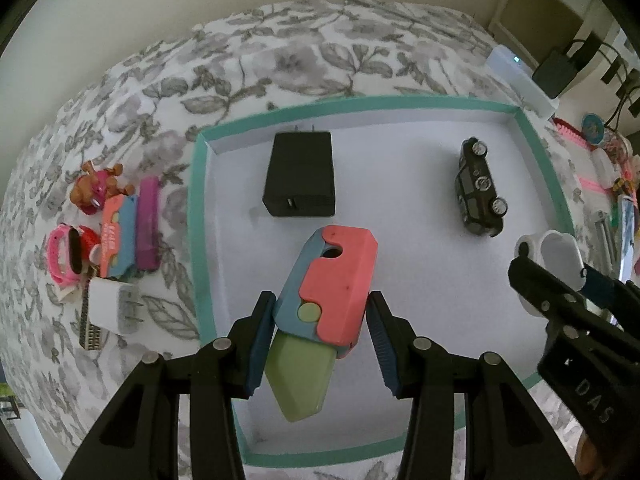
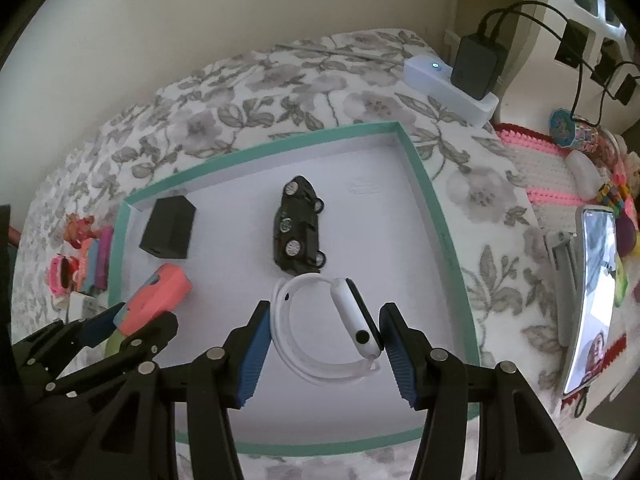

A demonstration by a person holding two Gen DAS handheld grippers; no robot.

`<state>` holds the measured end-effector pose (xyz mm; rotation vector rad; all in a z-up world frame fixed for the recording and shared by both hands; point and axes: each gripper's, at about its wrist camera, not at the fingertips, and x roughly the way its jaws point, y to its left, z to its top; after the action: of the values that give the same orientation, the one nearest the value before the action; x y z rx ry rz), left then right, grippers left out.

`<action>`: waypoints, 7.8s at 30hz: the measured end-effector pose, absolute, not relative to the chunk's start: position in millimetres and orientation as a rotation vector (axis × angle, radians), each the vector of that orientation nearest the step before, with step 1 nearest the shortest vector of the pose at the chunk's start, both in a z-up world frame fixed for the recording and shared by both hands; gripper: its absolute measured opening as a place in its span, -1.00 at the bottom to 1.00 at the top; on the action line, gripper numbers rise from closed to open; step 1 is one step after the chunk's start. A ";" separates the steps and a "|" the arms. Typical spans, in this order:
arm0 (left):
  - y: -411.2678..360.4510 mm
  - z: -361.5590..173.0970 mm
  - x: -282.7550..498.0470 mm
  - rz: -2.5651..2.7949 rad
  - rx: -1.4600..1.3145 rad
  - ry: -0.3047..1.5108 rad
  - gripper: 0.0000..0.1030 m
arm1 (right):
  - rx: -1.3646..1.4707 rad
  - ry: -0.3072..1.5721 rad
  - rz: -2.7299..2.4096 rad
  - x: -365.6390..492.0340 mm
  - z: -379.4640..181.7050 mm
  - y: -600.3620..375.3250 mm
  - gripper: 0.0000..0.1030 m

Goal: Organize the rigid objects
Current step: 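Carry the smartwatch and toy knife over the tray and open both grippers, then move both grippers back from the tray toward the remaining pile, then grasp the pink smartwatch with the left gripper while right gripper grasps the white charger brick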

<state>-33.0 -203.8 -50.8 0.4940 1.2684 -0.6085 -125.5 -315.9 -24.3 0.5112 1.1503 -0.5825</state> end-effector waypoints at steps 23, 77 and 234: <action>-203.0 -73.7 -29.7 -0.620 0.474 1.326 -0.07 | 0.442 1.270 -0.585 -115.6 -60.7 -308.8 0.14; -47.8 -1.1 95.9 -0.325 0.285 1.055 0.83 | 0.369 1.024 -0.485 -58.1 -13.5 -234.7 1.00; -16.0 -3.7 144.0 -0.395 0.140 1.103 -0.85 | 0.579 1.107 -0.131 14.9 -33.6 -154.9 0.27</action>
<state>144.0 -16.0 -3.7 0.1398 1.1032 -0.3948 14.9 -154.9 -33.6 0.5791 1.1070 -0.1312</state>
